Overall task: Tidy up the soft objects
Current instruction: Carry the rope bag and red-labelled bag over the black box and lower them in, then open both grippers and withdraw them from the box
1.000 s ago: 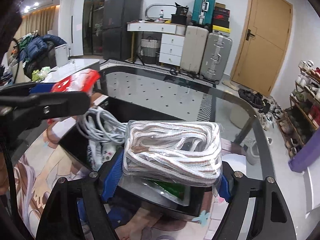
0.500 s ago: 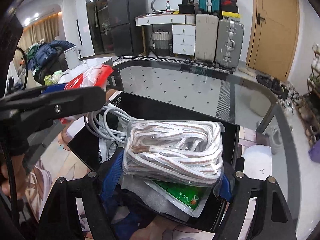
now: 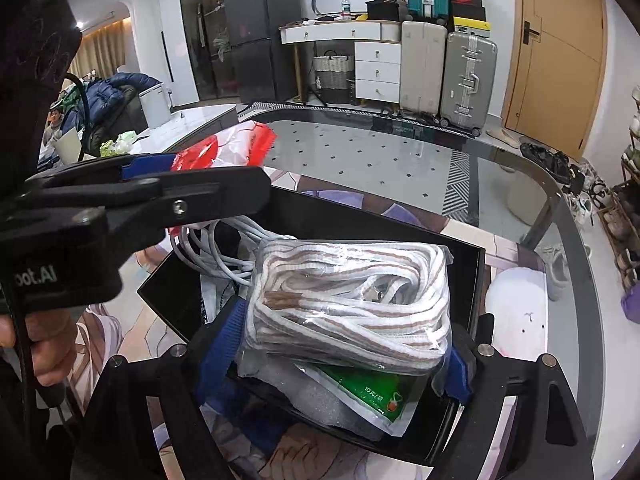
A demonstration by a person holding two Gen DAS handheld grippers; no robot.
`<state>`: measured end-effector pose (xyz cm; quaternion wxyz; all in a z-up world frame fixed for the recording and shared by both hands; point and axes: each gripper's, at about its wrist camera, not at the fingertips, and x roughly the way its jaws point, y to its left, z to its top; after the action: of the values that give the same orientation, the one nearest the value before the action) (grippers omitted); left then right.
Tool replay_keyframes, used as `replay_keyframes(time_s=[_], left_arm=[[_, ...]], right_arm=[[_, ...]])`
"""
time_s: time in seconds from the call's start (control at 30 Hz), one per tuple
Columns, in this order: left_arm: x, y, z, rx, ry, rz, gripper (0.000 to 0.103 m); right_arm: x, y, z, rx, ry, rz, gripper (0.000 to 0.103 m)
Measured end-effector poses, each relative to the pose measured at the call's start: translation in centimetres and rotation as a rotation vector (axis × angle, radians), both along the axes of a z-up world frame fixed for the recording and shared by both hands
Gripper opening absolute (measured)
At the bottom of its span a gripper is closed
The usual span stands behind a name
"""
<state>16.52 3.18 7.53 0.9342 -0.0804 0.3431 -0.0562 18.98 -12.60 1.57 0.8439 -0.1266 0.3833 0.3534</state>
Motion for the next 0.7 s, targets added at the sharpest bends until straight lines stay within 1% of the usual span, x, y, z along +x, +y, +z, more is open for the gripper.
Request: replay_keyframes(time_s=[0.07,0.13,0.23,0.37,0.43,0.53,0.63,0.7], left_arm=[[-0.1,-0.1,0.0,0.0,0.002,-0.003,0.062],[-0.2,-0.2,0.1,0.005,0.002,-0.012,0.062],[-0.4,-0.5,0.0,0.008,0.003,-0.026,0.062],[-0.5,-1.0,0.0,0.014,0.007,-0.042,0.063],[-0.5,-1.5,-0.2,0.03,0.011,-0.059,0.066],[-0.3,-1.9,-0.6,0.048,0.03,-0.075,0.067],[-0.2,-2.2,-0.9,0.051,0.045,-0.073,0.075],[-0.5,-2.3,-0.8,0.048,0.041,-0.072,0.087]], right_arm=[[-0.6,0.0,0.0,0.006,-0.015,0.0,0.094],[-1.3,-0.2,0.4,0.014,-0.072,-0.002,0.101],[-2.2,-0.7,0.8,0.017,-0.111,-0.014,0.102],[-2.2,-2.1,1.2,0.029,-0.12,-0.059,0.102],[-2.4,-2.9,1.5,0.044,-0.124,-0.072,0.102],[-3.0,-3.8,1.8,0.053,-0.138,-0.079,0.102],[-3.7,-4.0,2.1,0.046,-0.152,-0.08,0.102],[-4.2,-4.1,2.3,0.038,-0.168,-0.082,0.102]])
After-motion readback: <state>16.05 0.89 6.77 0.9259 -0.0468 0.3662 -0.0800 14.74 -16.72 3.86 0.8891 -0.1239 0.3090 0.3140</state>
